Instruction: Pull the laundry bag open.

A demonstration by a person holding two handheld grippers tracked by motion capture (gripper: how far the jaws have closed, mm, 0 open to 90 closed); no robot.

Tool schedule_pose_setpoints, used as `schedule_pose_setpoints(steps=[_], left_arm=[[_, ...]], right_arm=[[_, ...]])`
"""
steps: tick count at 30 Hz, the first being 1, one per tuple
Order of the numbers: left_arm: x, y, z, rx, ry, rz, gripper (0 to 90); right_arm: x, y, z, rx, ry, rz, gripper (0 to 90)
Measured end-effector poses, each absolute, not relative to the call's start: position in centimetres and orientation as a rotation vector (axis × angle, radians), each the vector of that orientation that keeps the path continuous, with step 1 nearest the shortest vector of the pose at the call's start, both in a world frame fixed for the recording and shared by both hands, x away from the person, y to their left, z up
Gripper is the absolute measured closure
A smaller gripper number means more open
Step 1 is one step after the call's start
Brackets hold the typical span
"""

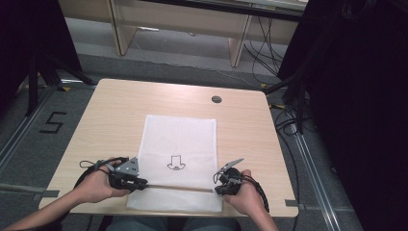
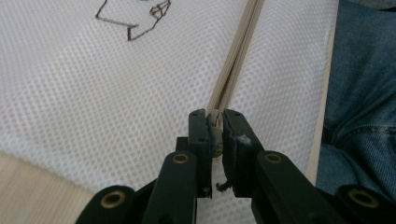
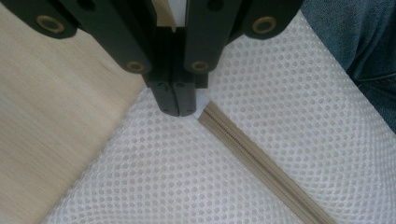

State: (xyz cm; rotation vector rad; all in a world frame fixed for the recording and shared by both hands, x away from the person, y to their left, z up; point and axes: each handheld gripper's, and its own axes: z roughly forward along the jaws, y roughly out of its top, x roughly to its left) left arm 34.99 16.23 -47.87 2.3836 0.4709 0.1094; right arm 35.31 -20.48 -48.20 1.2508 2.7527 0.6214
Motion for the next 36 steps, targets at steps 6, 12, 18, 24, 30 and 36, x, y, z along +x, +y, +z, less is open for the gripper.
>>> schedule_pose_setpoints(steps=[6,12,18,24,30,36], left_arm=[[34.9,16.5,-47.9,2.377,0.471,0.107,82.1],[34.9,16.9,-47.9,2.363,0.489,0.104,82.1],[34.9,17.1,-47.9,2.368,0.478,0.107,82.1],[34.8,17.5,-47.9,2.368,0.500,0.116,82.1],[34.6,18.6,-48.0,2.356,0.531,0.121,82.1],[34.6,19.0,-48.0,2.362,0.541,0.132,82.1]], right_arm=[[35.2,-20.4,-48.2,1.273,2.754,0.626,90.0],[35.3,-20.5,-48.2,1.245,2.754,0.634,90.0],[35.3,-20.5,-48.3,1.234,2.755,0.636,90.0],[35.4,-20.6,-48.3,1.213,2.759,0.642,90.0],[35.4,-20.6,-48.3,1.212,2.761,0.641,90.0],[35.4,-20.6,-48.3,1.215,2.759,0.645,90.0]])
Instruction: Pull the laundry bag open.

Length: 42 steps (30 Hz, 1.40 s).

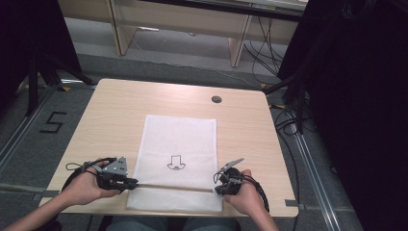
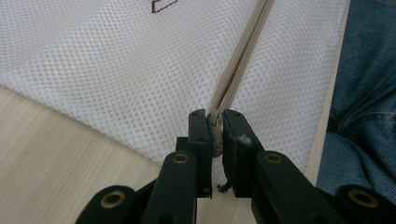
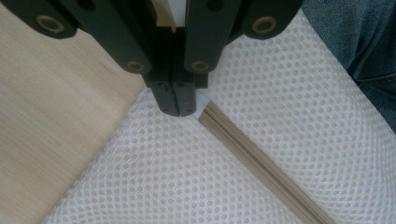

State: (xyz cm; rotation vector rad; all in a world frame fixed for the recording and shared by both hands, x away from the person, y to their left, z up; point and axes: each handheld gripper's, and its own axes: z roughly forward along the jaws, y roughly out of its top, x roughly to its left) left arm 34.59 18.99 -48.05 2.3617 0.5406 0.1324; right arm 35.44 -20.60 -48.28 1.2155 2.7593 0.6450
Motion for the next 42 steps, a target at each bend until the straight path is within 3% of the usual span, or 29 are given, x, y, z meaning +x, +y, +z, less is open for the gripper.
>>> schedule_pose_setpoints(steps=[17,20,25,29,42], left_arm=[[34.4,20.2,-48.3,2.351,0.591,0.139,82.1],[34.6,20.8,-48.2,2.409,0.562,0.169,82.1],[34.4,21.8,-48.7,2.355,0.644,0.154,82.1],[34.6,21.9,-48.5,2.447,0.585,0.176,82.1],[34.5,21.1,-49.3,2.475,0.643,0.195,82.1]], right_arm=[[35.4,-20.6,-48.3,1.211,2.761,0.644,90.0],[35.4,-20.6,-48.2,1.224,2.762,0.637,90.0],[35.4,-20.6,-48.2,1.259,2.758,0.615,90.0],[35.5,-20.6,-48.3,1.235,2.764,0.635,90.0],[35.5,-20.6,-48.2,1.224,2.766,0.636,90.0]])
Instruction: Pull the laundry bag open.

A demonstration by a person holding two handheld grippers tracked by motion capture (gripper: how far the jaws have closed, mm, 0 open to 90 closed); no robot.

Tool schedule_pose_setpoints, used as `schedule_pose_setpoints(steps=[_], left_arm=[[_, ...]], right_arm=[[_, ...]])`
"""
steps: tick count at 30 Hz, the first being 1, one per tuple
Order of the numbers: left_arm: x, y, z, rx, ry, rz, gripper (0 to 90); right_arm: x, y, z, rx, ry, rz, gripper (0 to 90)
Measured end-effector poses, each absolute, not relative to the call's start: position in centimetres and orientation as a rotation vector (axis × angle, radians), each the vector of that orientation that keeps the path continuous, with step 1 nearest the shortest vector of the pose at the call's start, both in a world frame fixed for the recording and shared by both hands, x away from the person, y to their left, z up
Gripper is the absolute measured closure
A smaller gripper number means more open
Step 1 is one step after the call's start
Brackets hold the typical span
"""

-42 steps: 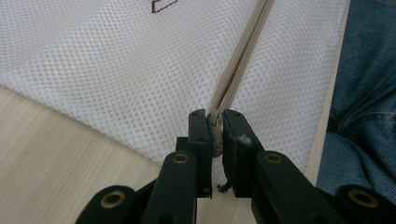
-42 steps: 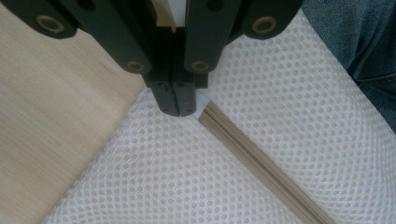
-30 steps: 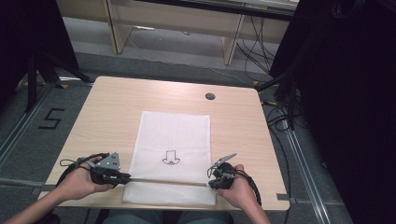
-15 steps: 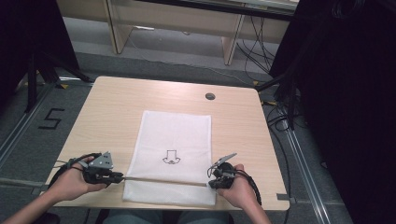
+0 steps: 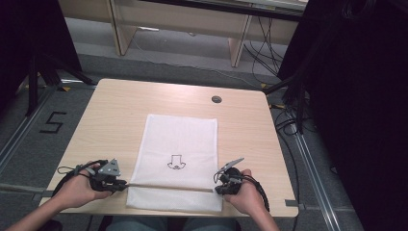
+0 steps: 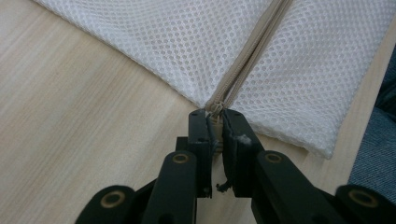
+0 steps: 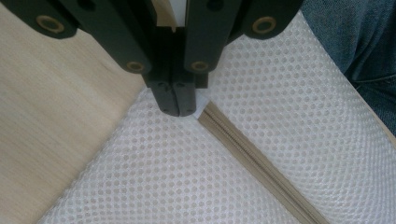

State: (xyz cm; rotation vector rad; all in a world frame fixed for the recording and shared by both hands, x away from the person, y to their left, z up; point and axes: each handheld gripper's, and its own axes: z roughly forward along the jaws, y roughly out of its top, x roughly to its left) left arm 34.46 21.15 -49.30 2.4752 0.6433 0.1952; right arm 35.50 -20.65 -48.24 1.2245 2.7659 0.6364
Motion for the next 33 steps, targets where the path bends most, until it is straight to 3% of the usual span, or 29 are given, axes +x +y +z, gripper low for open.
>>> schedule_pose_setpoints(steps=[12,16,23,28,33], left_arm=[[34.8,21.6,-49.2,2.457,0.612,0.188,79.8],[34.5,21.5,-48.9,2.336,0.685,0.185,71.3],[35.2,22.0,-48.5,2.085,0.779,0.190,45.6],[35.7,22.4,-48.7,2.075,0.778,0.261,36.5],[36.0,22.7,-48.8,2.086,0.754,0.272,33.9]], right_arm=[[35.5,-20.7,-48.2,1.258,2.761,0.666,88.0],[35.5,-21.1,-47.8,1.259,2.737,0.711,77.8],[35.4,-21.9,-46.8,1.316,2.604,0.784,68.7],[35.6,-22.0,-46.8,1.301,2.578,0.799,64.7],[35.7,-22.1,-46.7,1.309,2.568,0.813,63.0]])
